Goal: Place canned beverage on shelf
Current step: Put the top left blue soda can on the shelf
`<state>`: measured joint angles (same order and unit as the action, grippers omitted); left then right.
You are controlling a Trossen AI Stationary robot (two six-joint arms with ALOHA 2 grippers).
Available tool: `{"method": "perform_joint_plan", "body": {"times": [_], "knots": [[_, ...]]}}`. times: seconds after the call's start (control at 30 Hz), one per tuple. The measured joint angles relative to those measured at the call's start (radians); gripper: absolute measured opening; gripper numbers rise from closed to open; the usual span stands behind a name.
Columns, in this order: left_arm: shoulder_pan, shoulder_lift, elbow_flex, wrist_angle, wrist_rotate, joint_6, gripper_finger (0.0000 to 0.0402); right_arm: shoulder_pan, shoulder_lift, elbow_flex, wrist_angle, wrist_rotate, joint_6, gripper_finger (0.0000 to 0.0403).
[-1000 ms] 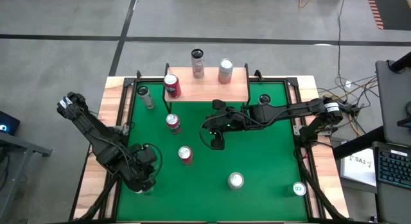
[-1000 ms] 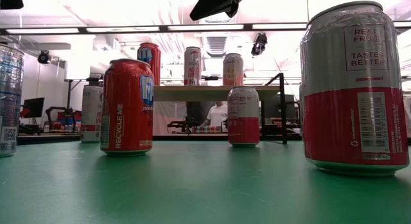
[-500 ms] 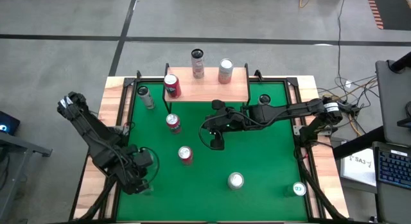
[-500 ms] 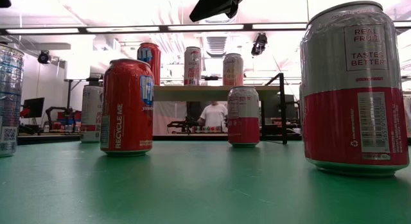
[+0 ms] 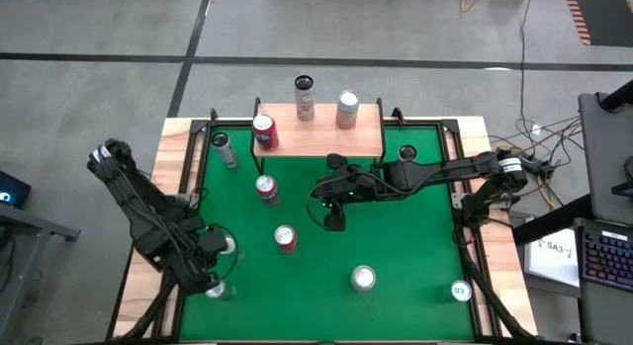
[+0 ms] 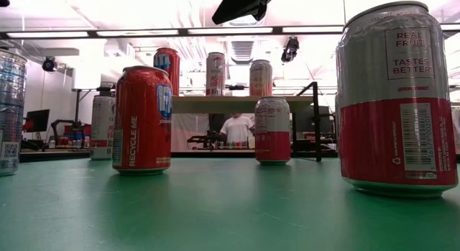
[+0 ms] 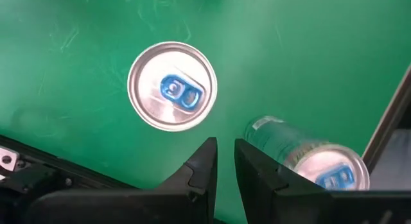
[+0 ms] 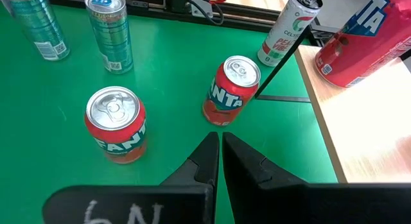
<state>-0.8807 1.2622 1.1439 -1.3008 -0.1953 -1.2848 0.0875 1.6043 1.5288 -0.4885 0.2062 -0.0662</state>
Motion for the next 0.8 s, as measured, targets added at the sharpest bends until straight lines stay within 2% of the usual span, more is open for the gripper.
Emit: {"method": "perform_joint_plan", "body": {"times": [0.13, 0.27, 0.53, 0.67, 0.8], "knots": [[-0.034, -0.019, 0.000, -0.001, 0.009, 0.014, 0.0043, 0.000, 0.000, 0.000, 0.000, 0.000, 0.002, 0.0013], [-0.049, -0.031, 0.000, -0.001, 0.014, 0.012, 0.0073, 0.000, 0.000, 0.000, 0.000, 0.000, 0.003, 0.0013], [-0.050, -0.012, 0.000, 0.008, 0.012, -0.006, 0.0182, 0.000, 0.000, 0.000, 0.000, 0.000, 0.003, 0.0013], [-0.049, 0.012, 0.000, -0.005, -0.048, 0.013, 0.0233, 0.000, 0.000, 0.000, 0.000, 0.000, 0.002, 0.0013], [-0.046, 0.021, 0.000, -0.012, -0.135, 0.018, 0.0262, 0.000, 0.000, 0.000, 0.000, 0.000, 0.002, 0.0013]]}}
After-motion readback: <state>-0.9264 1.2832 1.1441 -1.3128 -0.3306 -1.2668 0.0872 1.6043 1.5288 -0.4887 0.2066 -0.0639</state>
